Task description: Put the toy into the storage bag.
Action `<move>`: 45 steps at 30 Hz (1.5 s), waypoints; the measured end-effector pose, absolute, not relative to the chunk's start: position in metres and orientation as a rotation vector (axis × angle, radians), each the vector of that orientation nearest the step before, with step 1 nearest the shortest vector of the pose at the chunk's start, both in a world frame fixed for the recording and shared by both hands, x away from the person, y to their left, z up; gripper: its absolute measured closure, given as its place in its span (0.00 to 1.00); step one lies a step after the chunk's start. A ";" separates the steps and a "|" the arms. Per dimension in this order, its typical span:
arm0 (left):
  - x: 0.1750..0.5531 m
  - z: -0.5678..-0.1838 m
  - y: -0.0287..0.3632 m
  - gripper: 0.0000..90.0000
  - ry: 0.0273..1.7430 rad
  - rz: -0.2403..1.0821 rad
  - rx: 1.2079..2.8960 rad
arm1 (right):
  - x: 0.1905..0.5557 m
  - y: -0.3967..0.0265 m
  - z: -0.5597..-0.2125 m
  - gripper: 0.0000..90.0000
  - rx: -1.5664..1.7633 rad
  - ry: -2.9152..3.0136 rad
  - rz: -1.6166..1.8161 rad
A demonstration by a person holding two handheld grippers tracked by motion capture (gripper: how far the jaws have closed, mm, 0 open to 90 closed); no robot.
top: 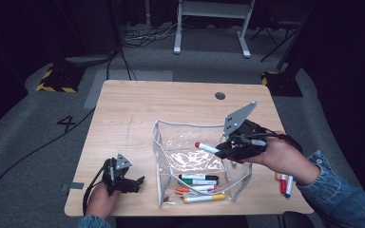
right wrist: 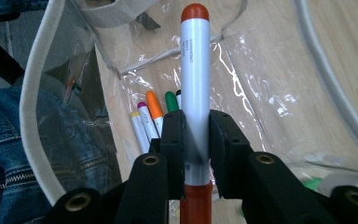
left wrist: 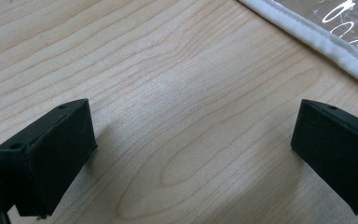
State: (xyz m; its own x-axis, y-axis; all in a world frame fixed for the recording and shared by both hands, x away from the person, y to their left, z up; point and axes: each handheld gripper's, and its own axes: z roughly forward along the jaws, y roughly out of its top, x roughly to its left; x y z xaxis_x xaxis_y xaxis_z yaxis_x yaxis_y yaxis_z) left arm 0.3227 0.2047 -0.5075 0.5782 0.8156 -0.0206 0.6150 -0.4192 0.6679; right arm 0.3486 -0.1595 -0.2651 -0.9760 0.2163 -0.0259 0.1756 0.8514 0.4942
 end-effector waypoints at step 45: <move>0.324 -0.507 0.205 0.00 1.131 0.407 2.177 | 0.353 -0.063 -0.372 0.85 0.074 3.185 0.135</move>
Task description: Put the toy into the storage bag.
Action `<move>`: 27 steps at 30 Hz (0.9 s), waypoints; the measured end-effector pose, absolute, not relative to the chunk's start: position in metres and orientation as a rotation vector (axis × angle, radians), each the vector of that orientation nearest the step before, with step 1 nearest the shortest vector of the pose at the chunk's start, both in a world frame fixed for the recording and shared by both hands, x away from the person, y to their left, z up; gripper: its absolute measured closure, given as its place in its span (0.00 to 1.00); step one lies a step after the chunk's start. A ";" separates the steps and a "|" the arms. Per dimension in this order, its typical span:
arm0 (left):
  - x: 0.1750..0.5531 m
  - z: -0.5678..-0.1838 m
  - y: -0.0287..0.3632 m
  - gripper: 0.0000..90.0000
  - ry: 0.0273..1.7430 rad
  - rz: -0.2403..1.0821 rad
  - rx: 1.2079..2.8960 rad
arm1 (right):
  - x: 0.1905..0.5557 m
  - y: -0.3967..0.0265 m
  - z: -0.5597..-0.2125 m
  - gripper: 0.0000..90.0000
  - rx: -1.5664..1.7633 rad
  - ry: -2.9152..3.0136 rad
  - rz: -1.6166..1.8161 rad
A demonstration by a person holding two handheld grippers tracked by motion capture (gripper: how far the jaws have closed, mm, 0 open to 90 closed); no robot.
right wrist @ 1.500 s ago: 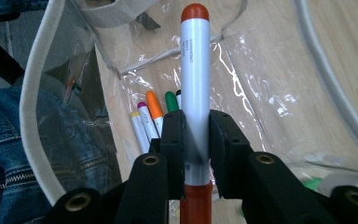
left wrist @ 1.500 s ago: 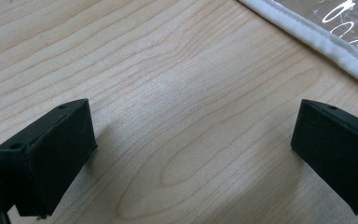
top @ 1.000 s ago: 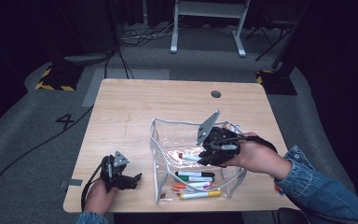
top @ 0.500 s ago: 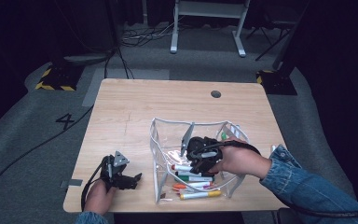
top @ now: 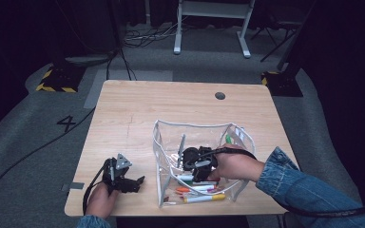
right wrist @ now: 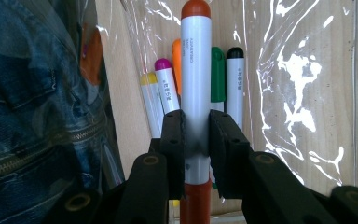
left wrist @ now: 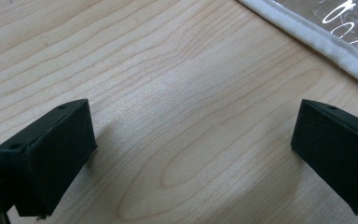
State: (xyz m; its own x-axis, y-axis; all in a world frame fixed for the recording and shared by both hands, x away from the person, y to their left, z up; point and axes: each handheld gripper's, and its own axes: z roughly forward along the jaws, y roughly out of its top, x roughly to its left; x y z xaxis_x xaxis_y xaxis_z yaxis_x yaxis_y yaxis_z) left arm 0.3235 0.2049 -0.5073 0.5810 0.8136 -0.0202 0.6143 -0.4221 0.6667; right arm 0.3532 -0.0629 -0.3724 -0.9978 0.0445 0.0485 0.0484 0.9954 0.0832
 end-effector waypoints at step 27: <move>0.324 -0.507 0.205 0.00 1.131 0.409 2.177 | 0.357 -0.084 -0.334 0.59 -0.151 -3.103 -0.473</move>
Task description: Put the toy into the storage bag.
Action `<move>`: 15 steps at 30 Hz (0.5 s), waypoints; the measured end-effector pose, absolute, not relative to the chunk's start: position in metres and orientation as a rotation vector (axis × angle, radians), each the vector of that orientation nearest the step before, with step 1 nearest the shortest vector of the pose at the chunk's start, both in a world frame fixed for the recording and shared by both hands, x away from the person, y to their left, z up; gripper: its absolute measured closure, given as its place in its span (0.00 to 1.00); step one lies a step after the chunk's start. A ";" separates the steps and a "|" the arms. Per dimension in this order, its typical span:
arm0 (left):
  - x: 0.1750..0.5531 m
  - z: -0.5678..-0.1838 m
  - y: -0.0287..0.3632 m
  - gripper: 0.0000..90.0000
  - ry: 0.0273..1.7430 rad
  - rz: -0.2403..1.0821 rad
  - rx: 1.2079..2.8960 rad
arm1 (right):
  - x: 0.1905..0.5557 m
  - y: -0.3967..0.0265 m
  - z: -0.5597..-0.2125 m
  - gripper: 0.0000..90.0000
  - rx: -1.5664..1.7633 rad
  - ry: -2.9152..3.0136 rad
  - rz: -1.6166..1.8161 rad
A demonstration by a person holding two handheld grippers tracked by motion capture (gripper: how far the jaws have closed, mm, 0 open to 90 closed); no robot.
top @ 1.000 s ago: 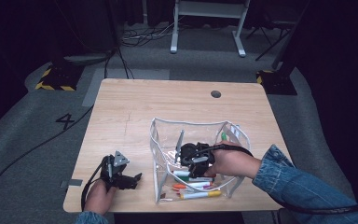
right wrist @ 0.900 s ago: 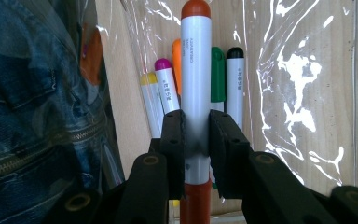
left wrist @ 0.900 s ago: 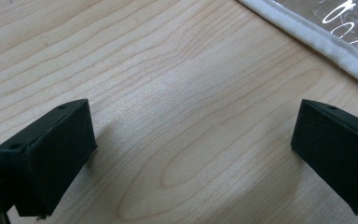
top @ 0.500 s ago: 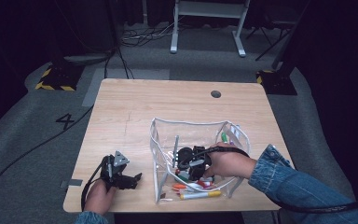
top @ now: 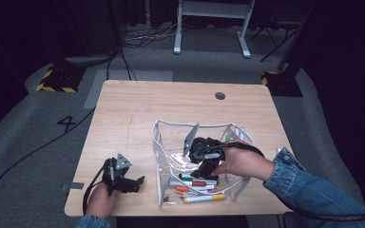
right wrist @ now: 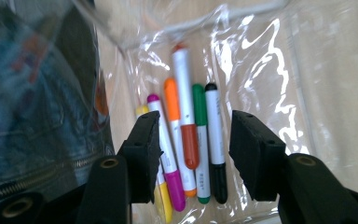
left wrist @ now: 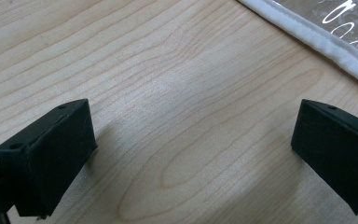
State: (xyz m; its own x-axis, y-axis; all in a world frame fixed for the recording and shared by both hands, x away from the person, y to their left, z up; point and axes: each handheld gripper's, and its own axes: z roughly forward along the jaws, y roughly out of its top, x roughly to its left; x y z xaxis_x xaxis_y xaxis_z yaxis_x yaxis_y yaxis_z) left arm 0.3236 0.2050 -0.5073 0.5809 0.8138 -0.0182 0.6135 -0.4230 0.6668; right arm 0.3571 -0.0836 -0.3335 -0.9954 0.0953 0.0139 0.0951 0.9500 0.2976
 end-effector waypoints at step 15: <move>0.323 -0.507 0.205 0.00 1.132 0.406 2.177 | 0.390 -0.171 -0.274 0.62 0.461 2.849 0.829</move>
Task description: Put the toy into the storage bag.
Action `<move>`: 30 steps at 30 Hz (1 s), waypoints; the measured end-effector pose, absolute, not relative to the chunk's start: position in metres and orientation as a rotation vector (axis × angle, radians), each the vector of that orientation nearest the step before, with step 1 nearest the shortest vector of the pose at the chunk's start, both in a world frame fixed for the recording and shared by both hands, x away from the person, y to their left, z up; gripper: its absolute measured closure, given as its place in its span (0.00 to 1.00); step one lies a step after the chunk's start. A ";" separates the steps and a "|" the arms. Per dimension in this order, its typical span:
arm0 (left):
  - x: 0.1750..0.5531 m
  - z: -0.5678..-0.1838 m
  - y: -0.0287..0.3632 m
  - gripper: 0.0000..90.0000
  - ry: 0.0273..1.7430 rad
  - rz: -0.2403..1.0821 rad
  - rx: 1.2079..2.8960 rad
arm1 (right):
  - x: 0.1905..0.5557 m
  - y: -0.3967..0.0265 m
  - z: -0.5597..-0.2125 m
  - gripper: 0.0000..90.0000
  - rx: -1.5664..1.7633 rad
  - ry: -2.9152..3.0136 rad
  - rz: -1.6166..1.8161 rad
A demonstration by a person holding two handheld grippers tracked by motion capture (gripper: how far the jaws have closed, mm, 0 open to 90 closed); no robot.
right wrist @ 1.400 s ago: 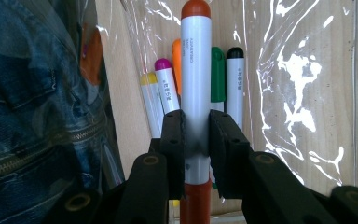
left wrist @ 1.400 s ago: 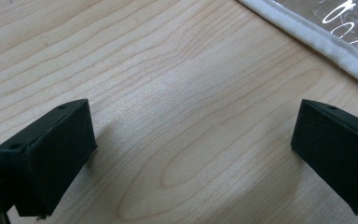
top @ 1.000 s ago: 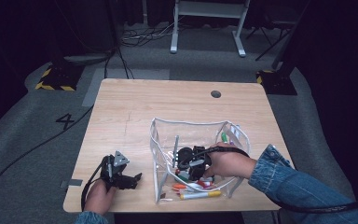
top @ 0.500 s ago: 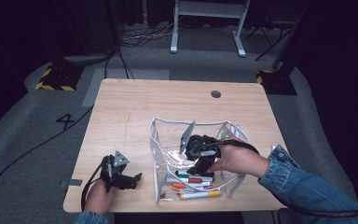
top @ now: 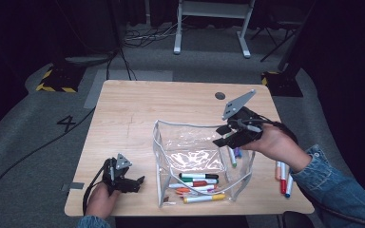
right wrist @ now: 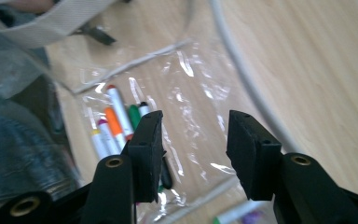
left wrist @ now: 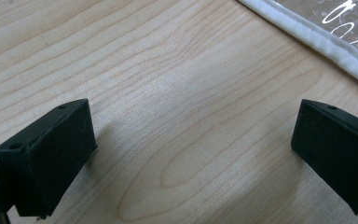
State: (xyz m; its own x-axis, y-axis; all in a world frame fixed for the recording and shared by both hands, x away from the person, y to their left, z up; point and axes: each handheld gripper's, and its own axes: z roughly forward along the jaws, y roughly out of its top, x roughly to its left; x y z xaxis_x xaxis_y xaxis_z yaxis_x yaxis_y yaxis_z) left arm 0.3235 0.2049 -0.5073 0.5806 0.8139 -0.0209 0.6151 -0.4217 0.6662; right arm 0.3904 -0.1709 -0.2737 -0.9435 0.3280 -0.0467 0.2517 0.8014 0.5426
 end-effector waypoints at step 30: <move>0.323 -0.507 0.206 0.00 1.138 0.400 2.175 | 0.501 -0.295 -0.403 0.58 1.213 2.629 0.741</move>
